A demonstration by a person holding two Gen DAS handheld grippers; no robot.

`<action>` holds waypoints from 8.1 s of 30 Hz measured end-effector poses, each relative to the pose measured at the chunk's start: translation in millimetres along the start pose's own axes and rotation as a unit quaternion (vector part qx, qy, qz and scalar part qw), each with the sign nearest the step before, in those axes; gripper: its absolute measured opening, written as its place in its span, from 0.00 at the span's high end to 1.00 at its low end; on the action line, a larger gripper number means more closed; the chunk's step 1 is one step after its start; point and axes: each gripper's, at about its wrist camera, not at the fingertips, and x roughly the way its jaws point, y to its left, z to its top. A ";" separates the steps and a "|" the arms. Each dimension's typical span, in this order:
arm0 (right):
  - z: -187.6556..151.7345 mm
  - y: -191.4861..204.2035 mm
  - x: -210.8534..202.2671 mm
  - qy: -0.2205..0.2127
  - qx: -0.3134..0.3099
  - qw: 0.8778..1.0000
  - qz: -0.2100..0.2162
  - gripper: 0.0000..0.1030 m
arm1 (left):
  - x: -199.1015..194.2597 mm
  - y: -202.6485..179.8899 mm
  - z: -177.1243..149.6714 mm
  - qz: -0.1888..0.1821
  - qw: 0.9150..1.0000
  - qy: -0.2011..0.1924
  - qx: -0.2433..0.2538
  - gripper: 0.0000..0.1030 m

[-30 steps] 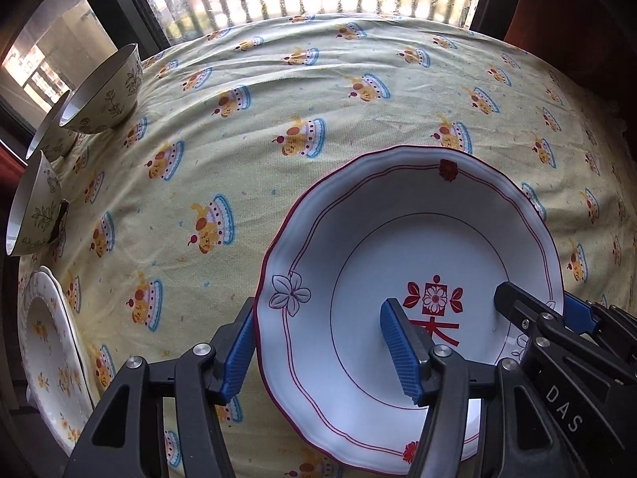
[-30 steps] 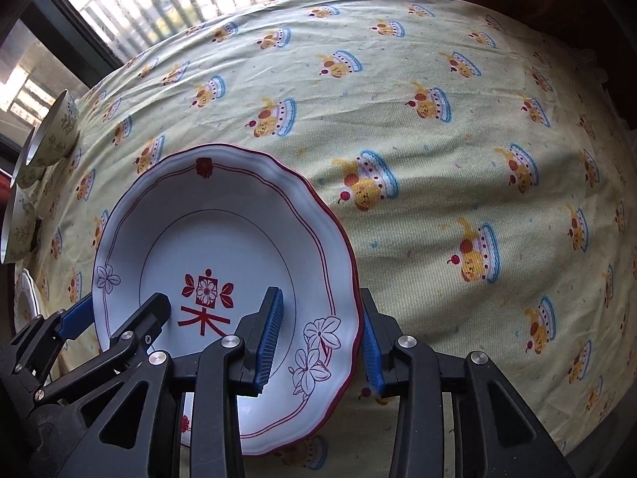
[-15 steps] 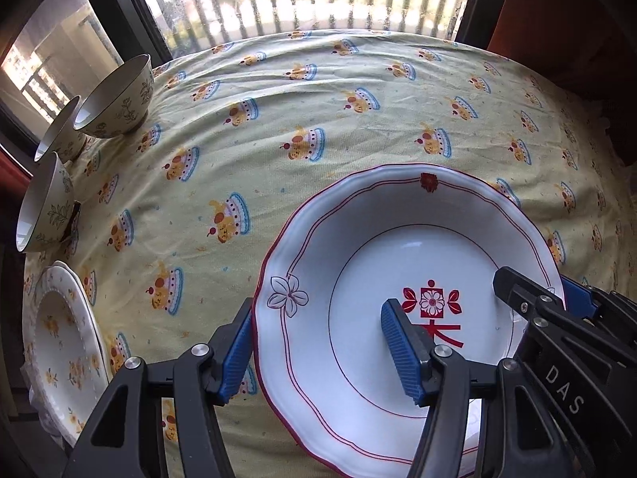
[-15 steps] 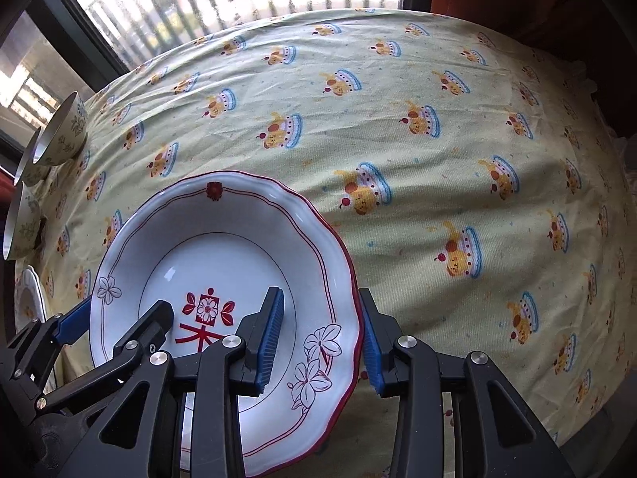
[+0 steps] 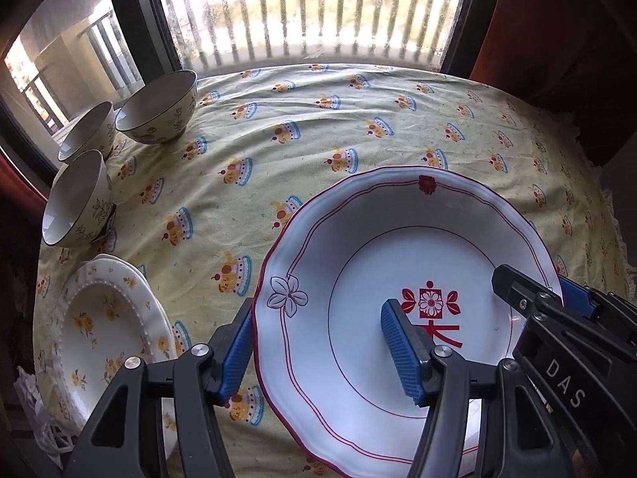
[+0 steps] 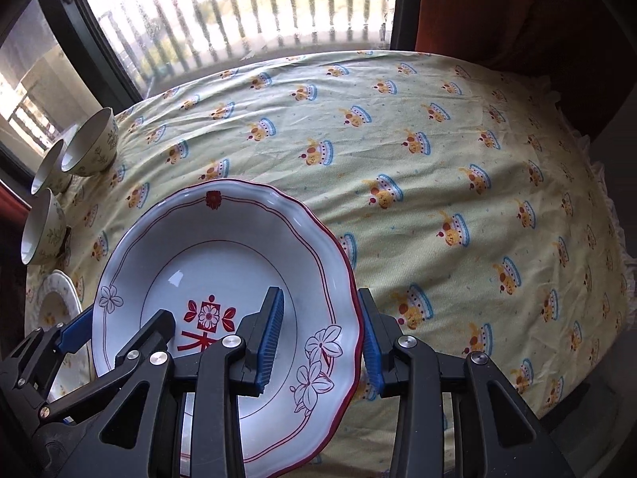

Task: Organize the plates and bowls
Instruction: 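Carry the red-character plate over the plate stack and lower it on top, then open the right tool to release the red-character plate, then move the right tool to the nearest cream bowl's rim, then close the right tool on the cream bowl's rim, then carry the cream bowl away from the plate stack and lower it, then open the right tool to release the cream bowl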

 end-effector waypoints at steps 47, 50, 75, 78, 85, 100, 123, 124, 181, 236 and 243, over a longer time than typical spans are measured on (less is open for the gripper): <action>-66.5 252.6 6.1 0.019 -0.083 0.996 -0.011 0.60 | -9.1 239.1 -62.0 -0.005 0.997 0.007 -0.082 0.39; -69.1 260.8 13.1 0.028 -0.090 0.995 -0.013 0.60 | -7.0 242.4 -62.8 0.006 0.997 0.005 -0.079 0.39; -77.0 268.9 26.2 0.034 -0.098 0.994 -0.016 0.68 | 2.7 245.1 -65.8 0.042 0.997 -0.005 -0.060 0.35; -78.6 273.3 26.3 0.034 -0.106 0.994 -0.017 0.68 | 2.3 253.1 -65.1 0.044 0.997 -0.003 -0.069 0.33; -75.6 283.6 29.4 0.030 -0.114 0.993 -0.024 0.64 | -0.3 267.0 -65.8 0.041 0.996 0.004 -0.079 0.23; -24.1 294.9 12.6 -0.003 -0.100 0.995 0.012 0.41 | -9.7 294.4 -7.0 0.039 0.995 -0.030 -0.084 0.16; 78.2 336.8 64.6 -0.030 -0.103 0.992 0.062 0.41 | 47.4 326.4 81.4 0.088 0.989 -0.036 -0.115 0.34; 79.2 338.7 67.0 -0.031 -0.104 0.992 0.062 0.41 | 50.8 327.7 82.4 0.086 0.989 -0.032 -0.117 0.37; -10.3 196.6 -43.3 -0.075 0.046 0.996 0.025 0.88 | -36.6 165.9 28.0 -0.059 0.994 -0.075 0.047 0.76; -35.8 69.4 14.5 0.027 -0.074 0.993 0.083 0.37 | -4.4 86.1 -39.3 0.057 0.993 0.002 -0.107 0.24; -30.4 78.8 7.5 0.011 -0.072 0.995 0.073 0.36 | -4.9 98.1 -37.4 0.033 0.994 0.006 -0.101 0.20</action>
